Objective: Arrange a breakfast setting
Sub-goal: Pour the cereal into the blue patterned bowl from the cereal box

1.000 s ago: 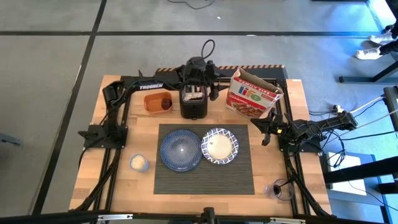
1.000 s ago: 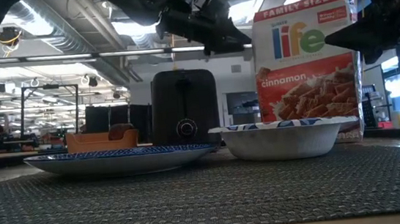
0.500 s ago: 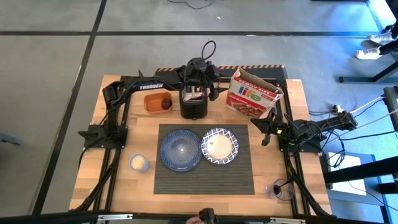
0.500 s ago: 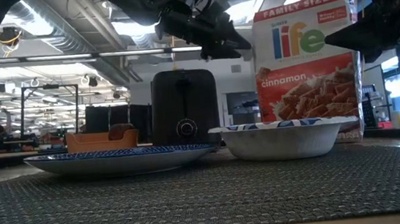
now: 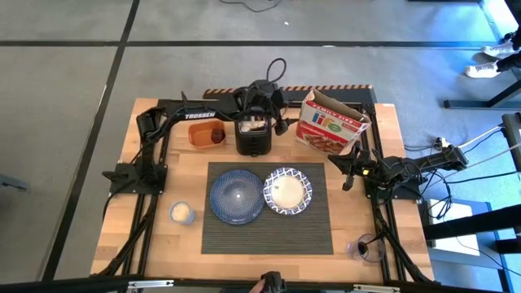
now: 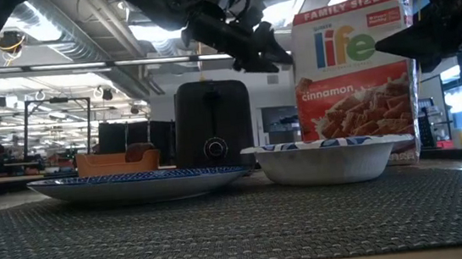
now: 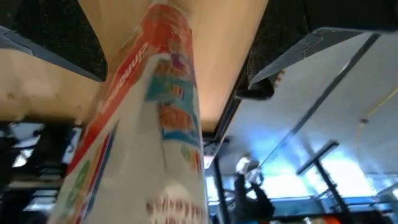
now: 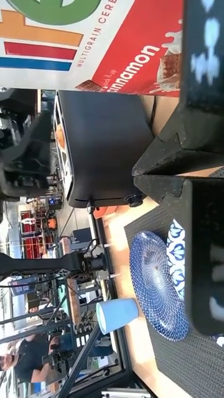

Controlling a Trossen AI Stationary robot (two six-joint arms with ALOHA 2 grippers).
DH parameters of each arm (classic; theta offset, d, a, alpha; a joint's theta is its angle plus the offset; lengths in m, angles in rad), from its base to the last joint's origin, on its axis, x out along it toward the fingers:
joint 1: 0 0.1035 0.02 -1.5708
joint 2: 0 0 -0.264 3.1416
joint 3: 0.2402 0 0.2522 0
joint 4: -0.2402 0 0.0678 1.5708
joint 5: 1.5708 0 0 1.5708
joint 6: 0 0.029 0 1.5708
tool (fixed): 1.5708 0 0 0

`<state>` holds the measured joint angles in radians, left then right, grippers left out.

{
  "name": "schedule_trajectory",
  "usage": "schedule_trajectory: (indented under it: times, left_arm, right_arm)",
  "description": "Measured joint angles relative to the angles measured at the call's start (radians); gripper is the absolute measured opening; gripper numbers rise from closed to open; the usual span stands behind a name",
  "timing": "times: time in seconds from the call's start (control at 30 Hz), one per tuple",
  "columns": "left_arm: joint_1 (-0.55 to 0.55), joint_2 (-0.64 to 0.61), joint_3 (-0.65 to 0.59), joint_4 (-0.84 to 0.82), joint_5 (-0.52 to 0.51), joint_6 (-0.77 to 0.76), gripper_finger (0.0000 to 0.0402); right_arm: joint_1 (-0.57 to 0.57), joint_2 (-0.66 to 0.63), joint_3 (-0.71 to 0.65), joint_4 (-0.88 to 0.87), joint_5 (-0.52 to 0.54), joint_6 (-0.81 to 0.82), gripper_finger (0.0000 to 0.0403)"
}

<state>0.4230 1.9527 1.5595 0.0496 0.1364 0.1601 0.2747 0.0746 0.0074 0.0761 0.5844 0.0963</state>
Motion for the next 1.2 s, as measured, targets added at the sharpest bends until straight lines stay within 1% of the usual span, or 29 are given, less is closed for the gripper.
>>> schedule_trajectory:
  times: [0.13, 0.23, 0.4, 0.6, 0.77, 0.83, 0.9, 1.0, 1.07, 1.2]
  left_arm:
    - [0.012, 0.04, 0.001, 0.015, 0.014, -0.025, 0.0382]
    - [0.017, 0.075, 0.004, 0.037, 0.045, -0.034, 0.0382]
    - [0.02, 0.151, 0.077, 0.043, 0.139, -0.047, 0.0382]
    - [0.02, 0.238, 0.163, 0.037, 0.157, -0.043, 0.0382]
    - [0.009, 0.27, 0.195, 0.045, 0.273, -0.046, 0.0382]
    - [-0.002, 0.282, 0.198, 0.054, 0.278, -0.046, 0.0382]
    - [-0.01, 0.293, 0.197, 0.053, 0.256, -0.047, 0.0378]
    - [-0.019, 0.311, 0.197, 0.065, 0.246, -0.046, 0.0358]
    - [-0.019, 0.316, 0.197, 0.067, 0.244, -0.046, 0.0336]
    - [-0.022, 0.316, 0.197, 0.068, 0.242, -0.021, 0.0272]
  right_arm:
    - [0.0, 0.0, 0.0, 0.0, 0.0, 0.0, 0.0]
    - [0.0, 0.0, 0.0, 0.0, 0.0, 0.001, 0.0]
    - [0.0, 0.0, 0.0, 0.0, -0.001, 0.001, 0.0]
    - [0.0, 0.0, 0.0, 0.0, -0.001, 0.002, 0.0]
    - [0.0, 0.0, 0.0, 0.0, -0.001, 0.003, 0.0]
    - [0.0, 0.0, 0.0, 0.0, -0.001, 0.003, 0.0]
    - [0.0, 0.0, 0.0, 0.0, -0.001, 0.003, 0.0]
    - [0.0, 0.0, 0.0, 0.0, -0.001, 0.003, 0.0]
    - [0.0, 0.0, 0.0, 0.0, -0.001, 0.003, 0.0]
    - [0.0, 0.0, 0.0, 0.0, -0.001, 0.002, 0.0]
